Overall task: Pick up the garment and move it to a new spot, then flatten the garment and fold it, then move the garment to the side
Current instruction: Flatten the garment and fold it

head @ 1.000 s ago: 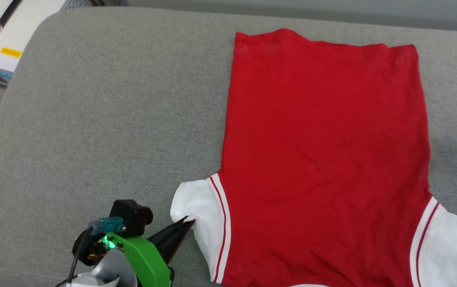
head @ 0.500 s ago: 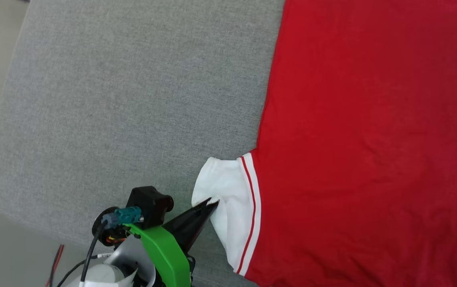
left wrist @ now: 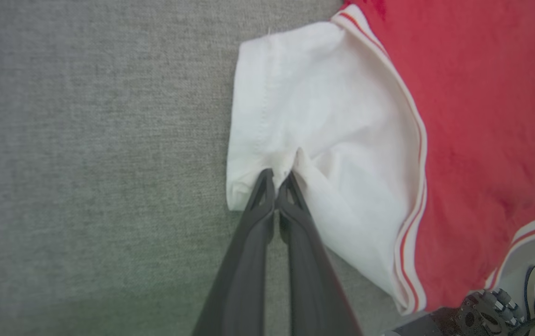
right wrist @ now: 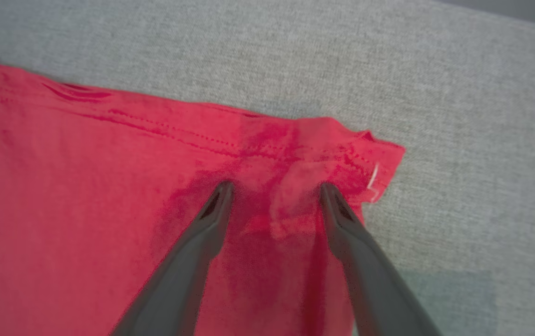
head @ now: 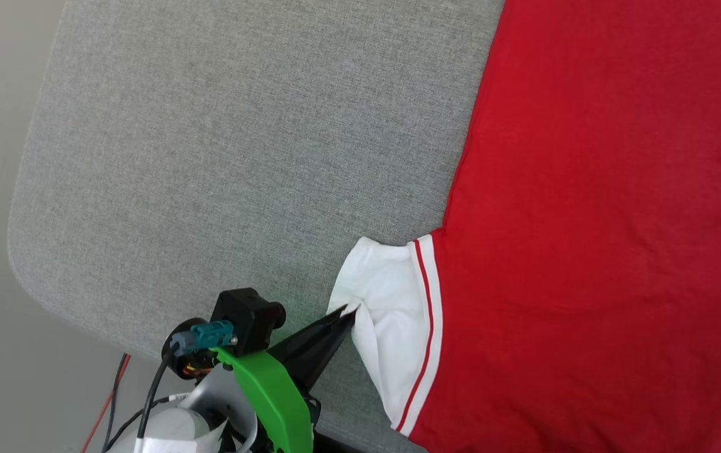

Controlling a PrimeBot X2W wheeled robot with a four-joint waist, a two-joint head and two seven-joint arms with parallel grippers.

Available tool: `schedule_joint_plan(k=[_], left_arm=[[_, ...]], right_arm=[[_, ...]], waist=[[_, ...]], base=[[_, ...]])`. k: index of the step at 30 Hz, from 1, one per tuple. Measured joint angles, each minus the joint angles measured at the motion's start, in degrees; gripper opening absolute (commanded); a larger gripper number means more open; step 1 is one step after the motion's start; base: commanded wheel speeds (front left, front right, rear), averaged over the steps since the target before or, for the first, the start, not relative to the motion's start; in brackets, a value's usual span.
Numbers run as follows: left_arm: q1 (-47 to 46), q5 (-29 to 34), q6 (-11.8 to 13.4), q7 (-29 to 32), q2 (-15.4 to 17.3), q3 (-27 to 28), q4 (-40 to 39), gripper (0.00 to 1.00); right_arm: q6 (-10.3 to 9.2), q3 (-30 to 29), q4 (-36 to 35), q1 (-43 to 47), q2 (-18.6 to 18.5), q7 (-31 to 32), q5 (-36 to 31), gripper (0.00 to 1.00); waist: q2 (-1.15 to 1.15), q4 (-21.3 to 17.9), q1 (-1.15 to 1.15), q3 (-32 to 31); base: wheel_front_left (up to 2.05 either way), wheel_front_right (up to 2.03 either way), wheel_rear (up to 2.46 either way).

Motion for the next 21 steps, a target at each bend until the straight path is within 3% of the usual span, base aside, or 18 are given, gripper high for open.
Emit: schedule_joint_plan(k=[11, 21], left_arm=[[-0.49, -0.02, -0.33, -0.51, -0.09, 0.30, 1.45, 0.00], [0.46, -1.27, 0.96, -1.19, 0.88, 1.83, 3.28, 0.00]], right_arm=[[0.00, 0.63, -0.22, 3.25, -0.11, -1.01, 0.57, 0.00], [0.00, 0.78, 1.40, 14.38, 1.02, -5.44, 3.75, 0.00]], waist=[[0.00, -0.89, 0.00, -1.93], [0.00, -3.52, -0.01, -8.90]], base=[[0.00, 0.00, 0.00], [0.00, 0.00, 0.00]])
